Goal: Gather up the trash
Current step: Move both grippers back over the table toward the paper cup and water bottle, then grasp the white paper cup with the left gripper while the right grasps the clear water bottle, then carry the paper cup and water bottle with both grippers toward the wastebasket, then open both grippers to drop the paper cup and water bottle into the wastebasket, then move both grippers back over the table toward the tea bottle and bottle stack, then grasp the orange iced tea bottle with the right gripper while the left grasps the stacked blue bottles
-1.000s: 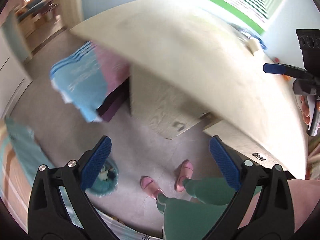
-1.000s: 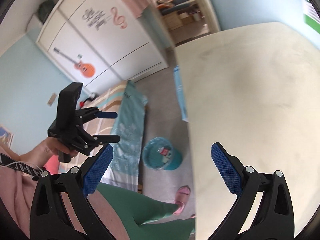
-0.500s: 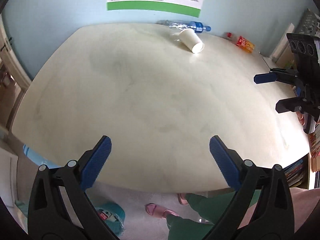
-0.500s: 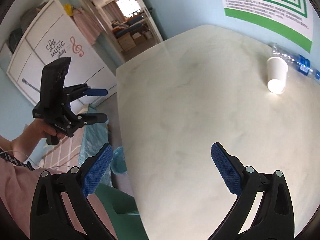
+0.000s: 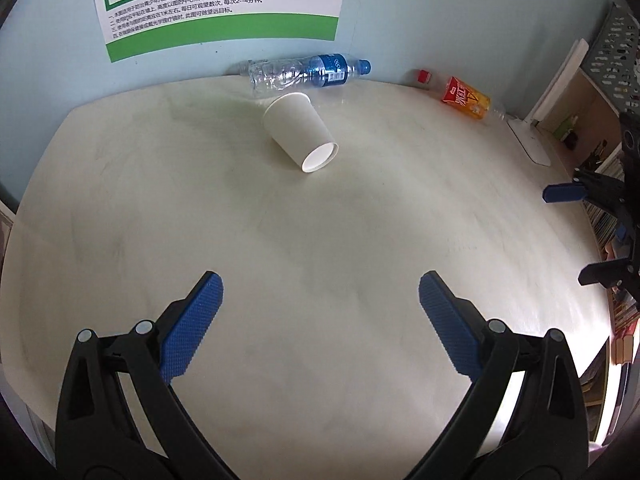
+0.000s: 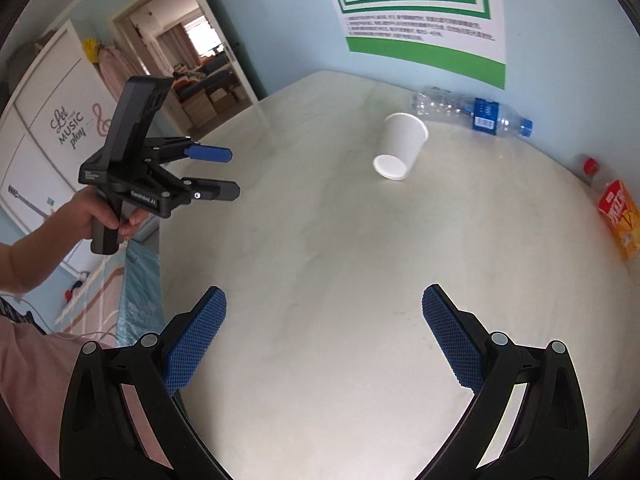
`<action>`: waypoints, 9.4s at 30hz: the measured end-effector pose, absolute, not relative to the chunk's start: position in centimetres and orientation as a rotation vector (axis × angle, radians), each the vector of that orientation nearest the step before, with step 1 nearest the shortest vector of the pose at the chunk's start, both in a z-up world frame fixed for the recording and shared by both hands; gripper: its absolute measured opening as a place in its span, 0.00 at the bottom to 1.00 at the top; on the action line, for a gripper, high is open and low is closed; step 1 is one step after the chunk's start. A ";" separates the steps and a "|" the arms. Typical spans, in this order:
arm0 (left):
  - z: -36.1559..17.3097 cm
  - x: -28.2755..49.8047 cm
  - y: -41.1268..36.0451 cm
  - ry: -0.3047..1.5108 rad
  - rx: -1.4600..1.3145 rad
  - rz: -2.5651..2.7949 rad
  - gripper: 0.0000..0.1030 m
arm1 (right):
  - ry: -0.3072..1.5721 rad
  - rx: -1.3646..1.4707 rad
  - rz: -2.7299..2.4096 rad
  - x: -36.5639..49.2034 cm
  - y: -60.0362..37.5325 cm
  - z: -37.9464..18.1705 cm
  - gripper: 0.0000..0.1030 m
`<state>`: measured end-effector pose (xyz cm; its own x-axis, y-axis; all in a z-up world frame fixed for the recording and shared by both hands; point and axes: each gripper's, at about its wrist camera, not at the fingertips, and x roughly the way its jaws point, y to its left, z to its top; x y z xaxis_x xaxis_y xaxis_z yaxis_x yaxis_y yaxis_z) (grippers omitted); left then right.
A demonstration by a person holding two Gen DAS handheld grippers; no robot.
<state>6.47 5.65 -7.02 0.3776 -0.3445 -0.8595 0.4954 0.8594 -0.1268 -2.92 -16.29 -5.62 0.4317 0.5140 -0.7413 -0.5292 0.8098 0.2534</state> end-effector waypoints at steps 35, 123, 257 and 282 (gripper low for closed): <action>-18.9 27.4 -1.5 1.170 0.290 -0.458 0.54 | 0.788 -0.706 0.815 31.5 -12.6 -12.0 0.94; -17.7 -26.4 54.2 1.268 -0.365 0.514 0.54 | 0.683 -0.776 1.822 -11.5 50.9 -12.3 0.55; -16.8 29.8 -8.8 0.361 0.975 -0.777 0.93 | 0.709 -0.492 0.033 18.1 -22.2 -7.6 0.92; -20.7 38.3 -9.2 0.506 0.849 -0.902 0.78 | 0.888 -0.551 -0.150 26.2 -28.9 -15.2 0.77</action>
